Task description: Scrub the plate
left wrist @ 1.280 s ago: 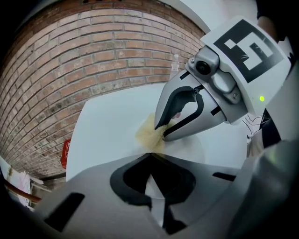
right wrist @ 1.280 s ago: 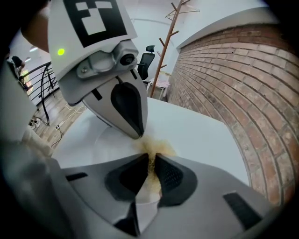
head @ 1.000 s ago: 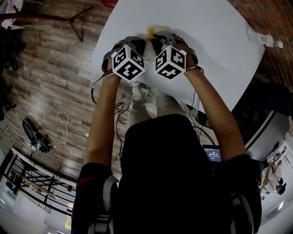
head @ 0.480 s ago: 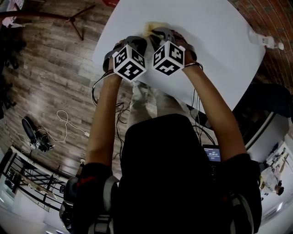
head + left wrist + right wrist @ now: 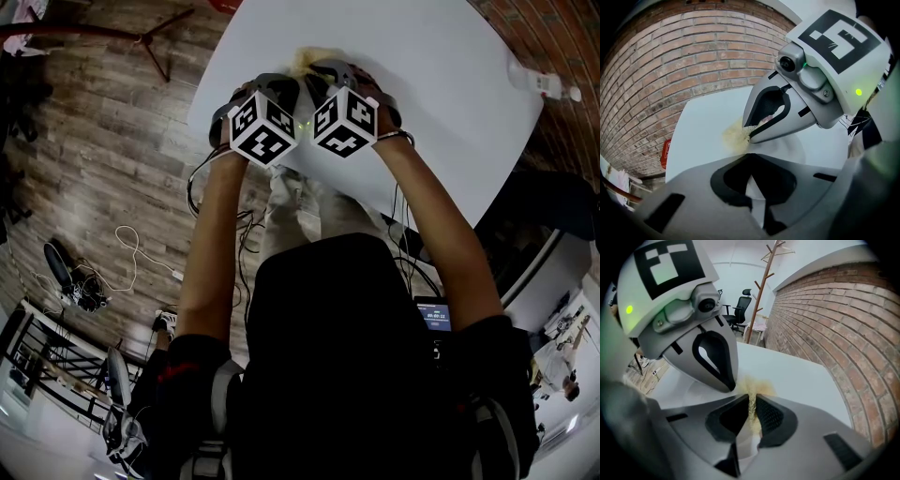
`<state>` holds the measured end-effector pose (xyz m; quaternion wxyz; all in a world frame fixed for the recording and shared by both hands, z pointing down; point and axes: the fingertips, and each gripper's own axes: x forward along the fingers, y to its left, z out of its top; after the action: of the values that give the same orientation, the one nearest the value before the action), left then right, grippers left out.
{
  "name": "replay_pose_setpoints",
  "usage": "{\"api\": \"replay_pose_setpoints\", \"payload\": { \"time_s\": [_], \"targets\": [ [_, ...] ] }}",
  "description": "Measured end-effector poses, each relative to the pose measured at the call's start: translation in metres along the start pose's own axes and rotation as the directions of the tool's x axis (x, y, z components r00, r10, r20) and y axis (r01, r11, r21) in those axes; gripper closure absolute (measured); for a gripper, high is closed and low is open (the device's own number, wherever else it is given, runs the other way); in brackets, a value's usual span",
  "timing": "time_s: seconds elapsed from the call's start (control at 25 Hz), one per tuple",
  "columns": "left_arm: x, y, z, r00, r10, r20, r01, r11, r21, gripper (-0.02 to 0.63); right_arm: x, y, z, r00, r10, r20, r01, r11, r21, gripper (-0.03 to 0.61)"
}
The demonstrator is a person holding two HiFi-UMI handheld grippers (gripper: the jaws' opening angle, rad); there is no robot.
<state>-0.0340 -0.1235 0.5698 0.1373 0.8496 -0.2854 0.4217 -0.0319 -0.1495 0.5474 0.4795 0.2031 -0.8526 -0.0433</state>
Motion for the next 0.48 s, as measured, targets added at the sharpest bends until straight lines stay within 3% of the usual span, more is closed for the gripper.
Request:
{"api": "replay_pose_setpoints", "payload": {
  "time_s": [0.48],
  "targets": [
    [-0.0002, 0.0010, 0.0021, 1.000, -0.001, 0.010, 0.001, 1.000, -0.008, 0.595, -0.0050, 0.0102, -0.0033, 1.000, 0.017, -0.004, -0.017, 0.999, 0.036, 0.522]
  ]
}}
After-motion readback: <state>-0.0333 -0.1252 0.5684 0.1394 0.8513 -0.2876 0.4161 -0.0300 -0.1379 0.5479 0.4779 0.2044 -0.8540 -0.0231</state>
